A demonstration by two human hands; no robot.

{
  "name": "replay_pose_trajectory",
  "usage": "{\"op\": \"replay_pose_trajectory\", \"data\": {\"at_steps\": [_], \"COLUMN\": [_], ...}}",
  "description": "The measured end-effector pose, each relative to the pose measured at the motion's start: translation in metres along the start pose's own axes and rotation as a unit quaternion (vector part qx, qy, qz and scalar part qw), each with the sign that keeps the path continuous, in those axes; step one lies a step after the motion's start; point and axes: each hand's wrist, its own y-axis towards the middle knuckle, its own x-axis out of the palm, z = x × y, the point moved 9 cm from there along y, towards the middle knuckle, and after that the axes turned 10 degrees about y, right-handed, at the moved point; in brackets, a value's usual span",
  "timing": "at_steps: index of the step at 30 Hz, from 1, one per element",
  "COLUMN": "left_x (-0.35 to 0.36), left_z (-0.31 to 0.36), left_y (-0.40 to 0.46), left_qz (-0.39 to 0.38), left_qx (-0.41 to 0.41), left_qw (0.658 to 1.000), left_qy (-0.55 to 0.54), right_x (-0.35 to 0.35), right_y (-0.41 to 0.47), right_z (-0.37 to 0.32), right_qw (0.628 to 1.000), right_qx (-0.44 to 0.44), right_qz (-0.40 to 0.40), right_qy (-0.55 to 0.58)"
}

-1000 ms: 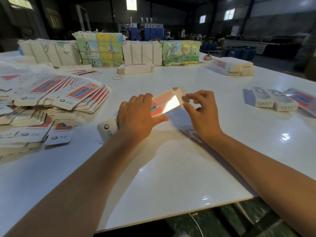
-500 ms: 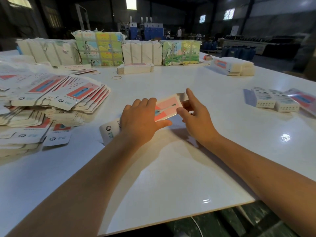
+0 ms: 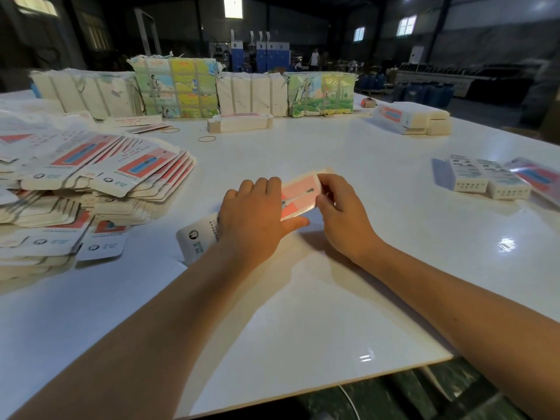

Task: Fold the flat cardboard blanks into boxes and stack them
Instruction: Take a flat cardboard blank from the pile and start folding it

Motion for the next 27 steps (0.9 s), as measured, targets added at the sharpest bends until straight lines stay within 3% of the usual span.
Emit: {"op": "replay_pose_trajectory", "data": {"at_steps": [2, 6, 8, 10, 11, 13, 16, 18, 20, 22, 27], "left_x": [0.000, 0.001, 0.000, -0.002, -0.002, 0.000, -0.001, -0.005, -0.011, -0.015, -0.026], "left_z": [0.000, -0.004, -0.005, -0.002, 0.001, 0.002, 0.001, 0.000, -0.003, -0.005, -0.006], "left_y": [-0.001, 0.001, 0.001, 0.001, 0.001, 0.003, 0.003, 0.002, 0.001, 0.000, -0.001], "left_qz": [-0.003, -0.015, -0.011, -0.010, -0.011, -0.014, -0.003, 0.016, 0.037, 0.064, 0.131], "left_qx": [-0.006, -0.021, -0.019, -0.006, -0.001, 0.003, 0.014, 0.016, 0.011, 0.007, 0.015], "left_qw": [1.000, 0.999, 0.999, 0.999, 0.999, 0.998, 0.997, 0.996, 0.996, 0.995, 0.987], "left_qy": [-0.006, -0.019, -0.026, -0.039, -0.047, -0.065, -0.082, -0.081, -0.076, -0.075, -0.094], "right_x": [-0.006, -0.031, -0.027, -0.004, 0.004, 0.003, -0.013, -0.006, 0.005, 0.010, 0.000], "right_y": [0.000, 0.002, 0.006, 0.004, 0.003, 0.005, 0.002, -0.004, -0.007, -0.009, -0.011], "right_z": [-0.002, 0.001, 0.025, 0.040, 0.038, 0.033, 0.006, -0.015, -0.022, -0.027, -0.029], "right_qw": [1.000, 0.992, 0.984, 0.906, 0.874, 0.893, 0.989, 0.997, 0.989, 0.989, 0.992], "right_qx": [-0.003, 0.004, 0.113, 0.231, 0.245, 0.211, 0.045, -0.051, -0.073, -0.082, -0.028], "right_qz": [0.015, 0.122, 0.098, 0.031, 0.000, -0.005, 0.034, 0.024, -0.003, -0.017, 0.022], "right_qy": [0.016, -0.045, 0.101, 0.353, 0.420, 0.397, 0.138, -0.061, -0.128, -0.118, 0.120]}}
